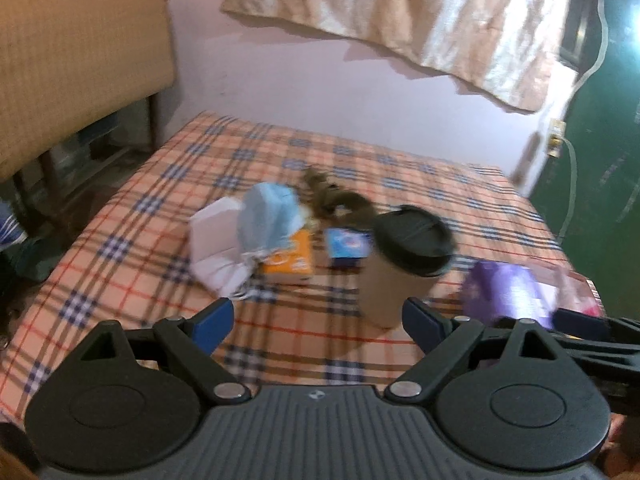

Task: Organize soft objects
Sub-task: 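Move both tools back toward the masks beside the beige cup, then grasp the white face mask with the left tool and lift it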

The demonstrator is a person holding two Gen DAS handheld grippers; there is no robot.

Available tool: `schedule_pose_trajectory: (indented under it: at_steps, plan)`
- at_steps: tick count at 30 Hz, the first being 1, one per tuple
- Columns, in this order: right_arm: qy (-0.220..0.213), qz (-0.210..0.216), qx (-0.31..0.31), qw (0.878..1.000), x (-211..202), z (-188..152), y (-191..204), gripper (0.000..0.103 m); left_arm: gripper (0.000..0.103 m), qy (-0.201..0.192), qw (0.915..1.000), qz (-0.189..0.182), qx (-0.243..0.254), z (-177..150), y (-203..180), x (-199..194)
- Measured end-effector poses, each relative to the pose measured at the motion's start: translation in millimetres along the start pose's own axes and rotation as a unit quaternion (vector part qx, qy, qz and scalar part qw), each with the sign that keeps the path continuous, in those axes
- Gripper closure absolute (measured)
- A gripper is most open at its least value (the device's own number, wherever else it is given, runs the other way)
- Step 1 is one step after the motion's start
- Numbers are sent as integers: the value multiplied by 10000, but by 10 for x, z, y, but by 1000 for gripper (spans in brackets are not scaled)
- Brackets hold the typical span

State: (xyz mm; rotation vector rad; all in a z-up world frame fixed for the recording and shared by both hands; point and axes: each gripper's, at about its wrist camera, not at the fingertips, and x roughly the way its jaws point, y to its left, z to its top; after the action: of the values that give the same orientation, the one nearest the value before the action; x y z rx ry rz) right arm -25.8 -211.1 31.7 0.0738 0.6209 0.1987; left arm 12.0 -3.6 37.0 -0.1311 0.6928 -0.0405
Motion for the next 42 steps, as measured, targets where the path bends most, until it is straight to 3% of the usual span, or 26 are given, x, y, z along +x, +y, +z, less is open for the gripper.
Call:
schedule_pose_trajectory:
  at_steps: [8,13,22,32,34,36,38,42]
  plan:
    - [-45,213,-293,9993,0,-67,128,14,9,221,9953,751,-563,36,598,338]
    - [1,292,-362,9989,37,-87,167,14,9,244,9921,1005,-715,201,829,647]
    - [-62,347,-308,9989,77,-76,152,14,9,453,9935,973,-379,383,892,1334]
    - [22,227,-317,9992,189,-70,128,14,10,483,9972,341,-464,469,754,1728]
    - [42,230,-326,9992,203,-73,138,14,14,466,9972,277,-519,465,737,1773]
    - [62,223,-357,9991,215,-73,162,14,46,393,9976,304,-482,476,718,1771]
    - [66,240,-409,9989,212,-73,200,14,55,432,9973,232,-551,500,743,1765]
    - [32,334,-575,9978,207,-36,338,14,56,324,9965,374,-680,473,849,1606]
